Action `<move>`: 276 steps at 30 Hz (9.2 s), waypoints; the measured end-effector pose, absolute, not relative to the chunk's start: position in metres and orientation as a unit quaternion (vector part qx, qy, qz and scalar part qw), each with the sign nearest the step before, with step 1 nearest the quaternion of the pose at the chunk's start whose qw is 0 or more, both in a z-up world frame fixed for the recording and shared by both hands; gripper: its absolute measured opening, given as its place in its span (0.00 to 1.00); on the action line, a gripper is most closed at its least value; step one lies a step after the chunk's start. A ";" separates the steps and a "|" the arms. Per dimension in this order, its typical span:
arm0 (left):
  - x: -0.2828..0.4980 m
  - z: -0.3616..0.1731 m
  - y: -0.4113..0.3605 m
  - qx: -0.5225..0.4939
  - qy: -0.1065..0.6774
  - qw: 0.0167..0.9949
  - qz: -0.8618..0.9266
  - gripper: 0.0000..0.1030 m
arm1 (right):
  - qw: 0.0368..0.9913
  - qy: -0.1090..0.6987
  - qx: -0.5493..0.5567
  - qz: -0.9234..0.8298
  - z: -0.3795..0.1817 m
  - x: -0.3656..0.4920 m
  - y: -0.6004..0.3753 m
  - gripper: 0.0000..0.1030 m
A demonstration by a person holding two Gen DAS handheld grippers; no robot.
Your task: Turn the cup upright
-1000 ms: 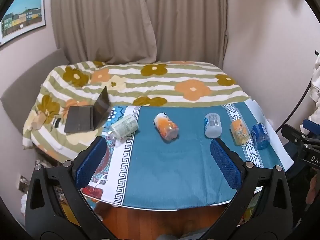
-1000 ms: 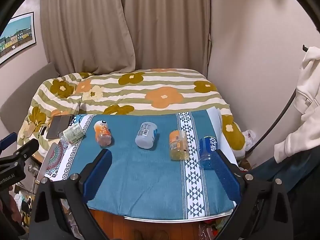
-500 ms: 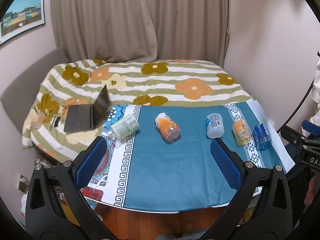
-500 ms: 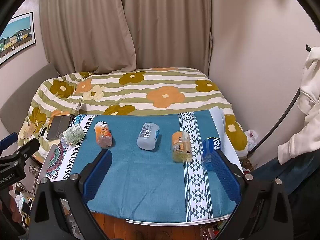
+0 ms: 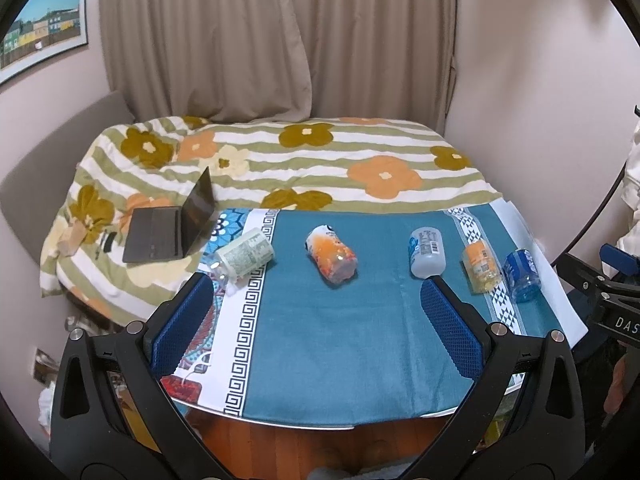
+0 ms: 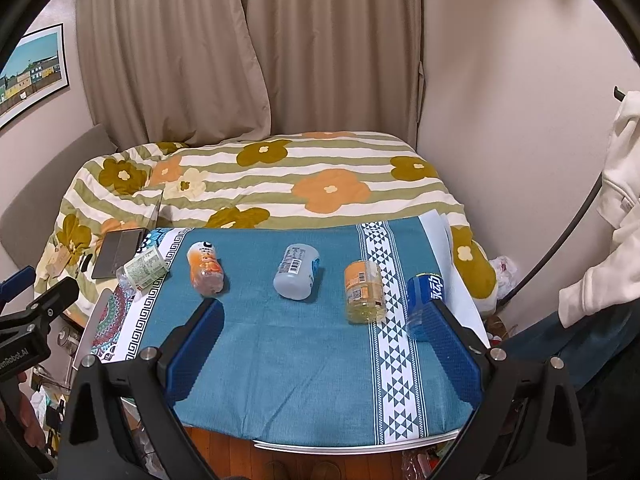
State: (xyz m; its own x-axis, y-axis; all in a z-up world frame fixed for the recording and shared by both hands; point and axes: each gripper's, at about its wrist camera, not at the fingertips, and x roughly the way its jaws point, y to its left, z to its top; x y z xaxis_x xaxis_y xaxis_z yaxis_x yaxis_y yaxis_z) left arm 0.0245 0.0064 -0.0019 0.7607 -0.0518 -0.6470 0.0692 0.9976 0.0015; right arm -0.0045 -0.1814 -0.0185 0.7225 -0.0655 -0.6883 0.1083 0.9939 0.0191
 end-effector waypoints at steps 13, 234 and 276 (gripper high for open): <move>0.030 0.001 0.006 0.013 0.344 0.938 -0.037 1.00 | 0.928 0.369 0.034 -0.047 -0.022 -0.001 -0.181 0.96; 0.199 -0.220 -0.163 -0.031 0.721 0.691 -0.043 0.79 | 0.814 0.572 0.073 0.070 -0.189 0.106 -0.335 0.98; 0.103 -0.192 -0.111 0.001 0.449 0.888 -0.105 0.65 | 0.839 0.538 0.049 0.067 -0.184 0.065 -0.289 0.98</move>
